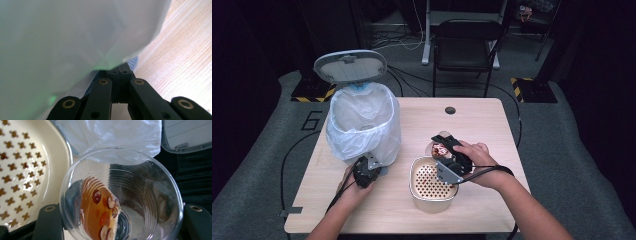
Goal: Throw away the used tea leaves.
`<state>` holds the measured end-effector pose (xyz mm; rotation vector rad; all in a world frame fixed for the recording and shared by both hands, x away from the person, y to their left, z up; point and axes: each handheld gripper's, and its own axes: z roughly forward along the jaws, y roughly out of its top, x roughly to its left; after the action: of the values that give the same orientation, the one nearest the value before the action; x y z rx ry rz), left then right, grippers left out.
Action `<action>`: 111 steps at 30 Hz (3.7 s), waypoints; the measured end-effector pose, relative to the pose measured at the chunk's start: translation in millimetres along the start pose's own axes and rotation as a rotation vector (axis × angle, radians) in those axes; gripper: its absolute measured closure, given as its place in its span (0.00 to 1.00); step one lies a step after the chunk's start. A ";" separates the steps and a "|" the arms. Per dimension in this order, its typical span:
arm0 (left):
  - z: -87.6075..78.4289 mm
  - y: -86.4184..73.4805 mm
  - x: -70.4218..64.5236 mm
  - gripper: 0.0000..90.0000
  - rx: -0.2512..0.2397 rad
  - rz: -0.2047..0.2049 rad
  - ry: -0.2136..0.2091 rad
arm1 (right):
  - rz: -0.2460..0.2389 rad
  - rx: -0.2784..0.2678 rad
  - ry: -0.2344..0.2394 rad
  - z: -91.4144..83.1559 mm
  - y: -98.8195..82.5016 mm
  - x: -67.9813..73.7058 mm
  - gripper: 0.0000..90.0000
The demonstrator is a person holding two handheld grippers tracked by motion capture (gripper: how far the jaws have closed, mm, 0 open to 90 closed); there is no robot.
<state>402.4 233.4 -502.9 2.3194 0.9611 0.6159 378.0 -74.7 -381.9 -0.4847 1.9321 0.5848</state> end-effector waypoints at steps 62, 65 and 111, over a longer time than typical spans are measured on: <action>-0.2 0.7 0.2 1.00 0.005 0.022 0.010 | -0.836 0.157 -0.217 -5.6 24.3 51.3 0.38; 0.0 0.5 0.5 1.00 0.002 0.019 0.003 | -0.834 0.157 -0.214 -5.5 24.4 51.0 0.38; 0.0 0.6 0.1 1.00 0.009 0.010 -0.003 | -0.193 0.094 -0.005 -8.1 28.8 -27.8 0.38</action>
<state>402.8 233.2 -502.5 2.3332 0.9539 0.6135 367.0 -54.3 -348.3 -0.6011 1.8733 0.3686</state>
